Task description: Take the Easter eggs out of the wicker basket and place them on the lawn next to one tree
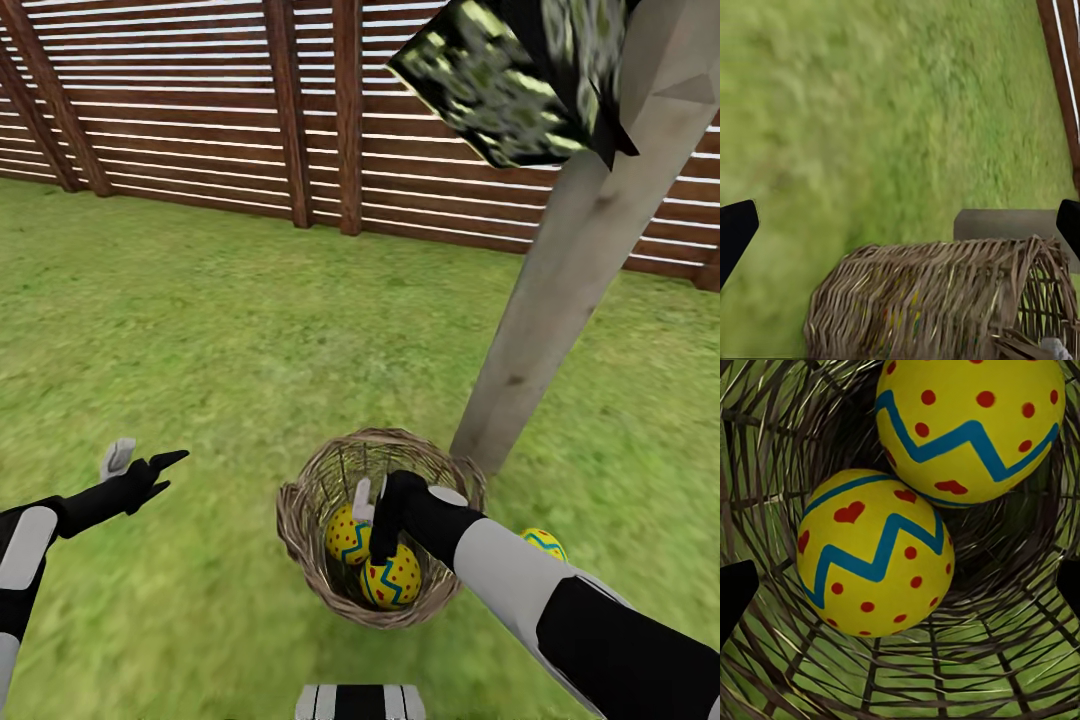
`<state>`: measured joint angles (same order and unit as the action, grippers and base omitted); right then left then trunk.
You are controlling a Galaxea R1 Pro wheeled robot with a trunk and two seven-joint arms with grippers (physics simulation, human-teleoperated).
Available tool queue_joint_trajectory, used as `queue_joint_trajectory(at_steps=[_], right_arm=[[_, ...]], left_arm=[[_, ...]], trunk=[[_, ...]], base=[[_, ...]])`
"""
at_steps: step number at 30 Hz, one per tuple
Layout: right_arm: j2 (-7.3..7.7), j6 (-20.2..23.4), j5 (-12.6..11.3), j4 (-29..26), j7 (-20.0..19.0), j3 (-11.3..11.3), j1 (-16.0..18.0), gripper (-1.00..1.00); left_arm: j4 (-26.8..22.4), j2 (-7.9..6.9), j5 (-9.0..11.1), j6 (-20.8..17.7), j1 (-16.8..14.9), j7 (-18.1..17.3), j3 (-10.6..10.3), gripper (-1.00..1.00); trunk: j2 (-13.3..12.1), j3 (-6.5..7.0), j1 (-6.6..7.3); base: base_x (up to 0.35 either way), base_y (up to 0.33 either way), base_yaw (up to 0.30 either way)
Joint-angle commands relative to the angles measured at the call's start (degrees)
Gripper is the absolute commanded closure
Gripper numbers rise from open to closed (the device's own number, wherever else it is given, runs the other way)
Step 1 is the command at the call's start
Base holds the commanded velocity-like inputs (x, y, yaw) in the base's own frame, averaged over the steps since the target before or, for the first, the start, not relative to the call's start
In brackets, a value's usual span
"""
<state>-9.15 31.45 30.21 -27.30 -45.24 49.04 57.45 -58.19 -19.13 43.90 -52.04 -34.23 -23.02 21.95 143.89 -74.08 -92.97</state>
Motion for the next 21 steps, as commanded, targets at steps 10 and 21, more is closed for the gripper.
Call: queue_joint_trajectory(at_steps=[10,21], right_arm=[[0.01,0.2,0.6,-0.8,-0.5,0.1,0.0,-1.0],[0.11,0.4,0.9,-0.2,-0.6,0.6,0.0,-1.0]], left_arm=[[0.0,0.06,-0.1,-0.3,0.0,-0.3,0.1,-1.0],[0.0,0.06,-0.1,-0.3,0.0,-0.2,0.2,-1.0]], trunk=[[0.2,-2.27,-0.24],[0.3,-4.7,-0.53]], base=[[0.0,0.0,0.0],[0.0,0.0,0.0]])
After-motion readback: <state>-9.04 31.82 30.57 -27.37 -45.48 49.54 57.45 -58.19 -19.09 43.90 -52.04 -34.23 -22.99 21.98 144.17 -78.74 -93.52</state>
